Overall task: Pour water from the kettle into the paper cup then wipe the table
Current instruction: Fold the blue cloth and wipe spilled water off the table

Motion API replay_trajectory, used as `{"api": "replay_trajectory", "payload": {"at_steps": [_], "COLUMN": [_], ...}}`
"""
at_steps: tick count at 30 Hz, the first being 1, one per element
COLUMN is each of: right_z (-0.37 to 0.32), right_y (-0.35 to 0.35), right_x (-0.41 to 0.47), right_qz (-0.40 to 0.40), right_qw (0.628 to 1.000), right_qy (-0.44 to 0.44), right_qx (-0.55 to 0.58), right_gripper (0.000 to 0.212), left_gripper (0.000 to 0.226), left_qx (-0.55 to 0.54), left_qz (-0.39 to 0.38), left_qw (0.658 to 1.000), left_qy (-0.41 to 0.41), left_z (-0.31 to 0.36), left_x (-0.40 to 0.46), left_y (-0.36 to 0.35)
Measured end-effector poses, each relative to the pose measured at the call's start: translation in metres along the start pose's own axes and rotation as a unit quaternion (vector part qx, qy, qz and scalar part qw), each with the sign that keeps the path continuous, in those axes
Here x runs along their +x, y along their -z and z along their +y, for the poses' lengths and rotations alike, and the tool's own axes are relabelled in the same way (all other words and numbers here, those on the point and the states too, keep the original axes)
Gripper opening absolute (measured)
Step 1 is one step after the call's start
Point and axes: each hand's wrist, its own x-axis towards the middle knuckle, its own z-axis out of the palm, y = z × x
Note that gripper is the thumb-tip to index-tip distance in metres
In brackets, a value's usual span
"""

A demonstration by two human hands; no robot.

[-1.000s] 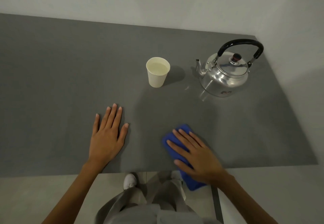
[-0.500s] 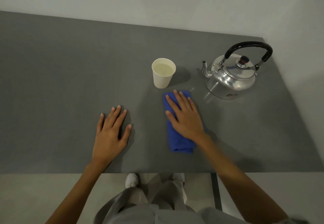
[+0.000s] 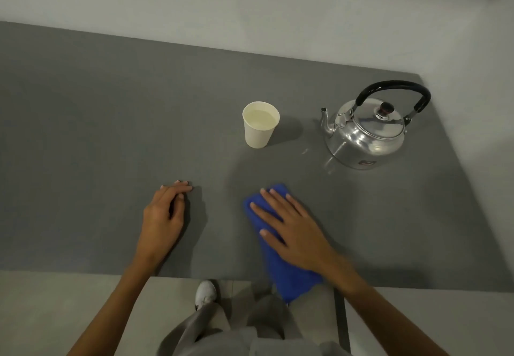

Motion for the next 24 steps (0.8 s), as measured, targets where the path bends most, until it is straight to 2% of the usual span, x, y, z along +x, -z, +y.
{"api": "replay_trajectory", "payload": {"at_steps": [4,8,11,14,15,18,20,24], "right_z": [0.014,-0.036,-0.07,-0.062,-0.051,-0.011,0.012,0.047], "right_y": [0.011,-0.002,-0.008,-0.001,0.0,0.0,0.003,0.01], "right_x": [0.051,0.094,0.095,0.069,0.055,0.014,-0.005,-0.024], "right_qz": [0.004,0.031,0.028,0.014,0.021,0.025,0.029,0.027], "right_qw": [0.999,0.995,0.989,0.965,0.967,0.986,0.987,0.974], "right_qy": [-0.037,-0.094,-0.074,-0.07,-0.086,-0.14,-0.156,-0.227], "right_qx": [-0.004,0.031,0.125,0.25,0.239,0.092,0.035,0.009], "right_gripper": [0.054,0.055,0.053,0.053,0.053,0.051,0.051,0.052], "left_gripper": [0.025,0.025,0.032,0.042,0.048,0.064,0.064,0.064], "left_qx": [0.001,0.015,0.009,0.049,0.099,0.279,0.32,0.345], "left_qz": [0.009,0.028,0.014,-0.037,-0.061,-0.112,-0.109,-0.141], "left_qw": [0.999,0.999,1.0,0.998,0.993,0.954,0.941,0.927], "left_qy": [0.039,0.032,0.011,0.002,0.004,-0.004,-0.012,-0.027], "left_z": [0.009,0.025,0.043,0.059,0.063,0.066,0.068,0.082], "left_x": [-0.001,-0.006,-0.01,-0.011,-0.01,-0.007,0.0,0.012], "left_y": [0.004,-0.002,-0.018,-0.045,-0.057,-0.09,-0.105,-0.129]}}
